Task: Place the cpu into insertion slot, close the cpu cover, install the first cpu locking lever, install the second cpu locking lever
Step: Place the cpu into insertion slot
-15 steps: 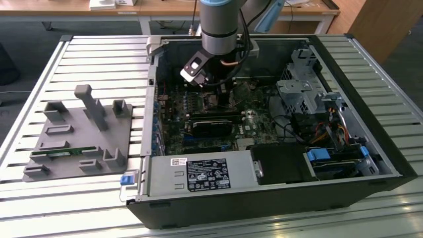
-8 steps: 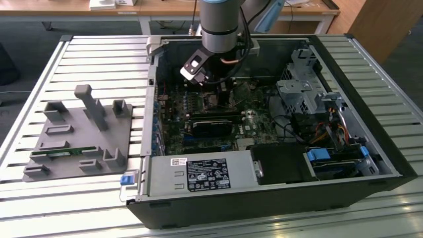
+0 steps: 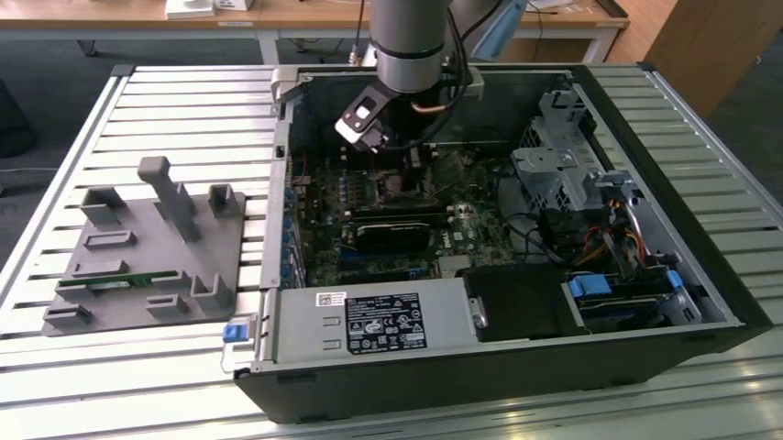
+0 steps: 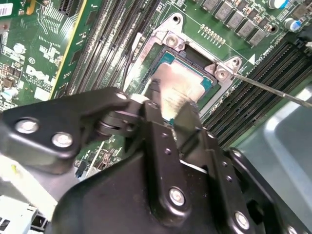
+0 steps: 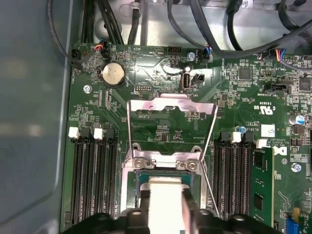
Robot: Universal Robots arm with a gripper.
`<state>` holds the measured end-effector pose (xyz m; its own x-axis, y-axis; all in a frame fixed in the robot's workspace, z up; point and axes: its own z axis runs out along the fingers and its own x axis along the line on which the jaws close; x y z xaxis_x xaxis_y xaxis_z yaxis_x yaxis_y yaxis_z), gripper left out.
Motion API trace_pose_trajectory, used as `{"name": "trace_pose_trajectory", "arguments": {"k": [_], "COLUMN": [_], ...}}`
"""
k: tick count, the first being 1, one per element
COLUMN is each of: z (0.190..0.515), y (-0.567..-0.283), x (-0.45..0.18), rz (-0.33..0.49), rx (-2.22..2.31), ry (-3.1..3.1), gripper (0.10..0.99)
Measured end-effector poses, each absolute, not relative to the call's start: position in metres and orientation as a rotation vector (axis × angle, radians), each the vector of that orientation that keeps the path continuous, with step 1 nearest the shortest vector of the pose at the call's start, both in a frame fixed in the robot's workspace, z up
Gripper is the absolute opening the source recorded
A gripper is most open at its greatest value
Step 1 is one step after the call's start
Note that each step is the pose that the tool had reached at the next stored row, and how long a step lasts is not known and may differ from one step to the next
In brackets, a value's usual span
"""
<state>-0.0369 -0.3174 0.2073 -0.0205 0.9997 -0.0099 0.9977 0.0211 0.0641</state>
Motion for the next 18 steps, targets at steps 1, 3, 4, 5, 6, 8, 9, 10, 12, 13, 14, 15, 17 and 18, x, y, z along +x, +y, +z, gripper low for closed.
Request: {"name": "trace_pose_trajectory", "arguments": {"k": [1,3,4,5,6,8,9,10,12,13,14,15,17,18], "z": [0.208,0.209,0.210,0.211,0.212,0.215,0.216,0.218,0.220,0.221,0.222,0.223,0.226,0.226], "y": [-0.317,-0.317,-0.317,-0.317,-0.317,-0.317,-0.317,-0.317,-0.317,-0.317,-0.317,-0.317,-0.317,-0.317], "x": [-0.036,-0.035,-0.034,-0.034,-0.034,-0.033,-0.033,-0.033,-0.033,-0.033,-0.033,-0.033,-0.033,-0.033], "rz": [0.057,0.052,0.049,0.046,0.044,0.039,0.037,0.035,0.032,0.031,0.031,0.030,0.030,0.031], "rx": [2.163,2.166,2.167,2.169,2.170,2.172,2.174,2.174,2.176,2.176,2.177,2.177,2.178,2.178], "ry": [2.208,2.212,2.213,2.215,2.216,2.218,2.219,2.220,2.221,2.222,2.222,2.222,2.223,2.223], "gripper": [0.357,0.302,0.239,0.180,0.180,0.122,0.106,0.106,0.106,0.106,0.106,0.106,0.106,0.106]}}
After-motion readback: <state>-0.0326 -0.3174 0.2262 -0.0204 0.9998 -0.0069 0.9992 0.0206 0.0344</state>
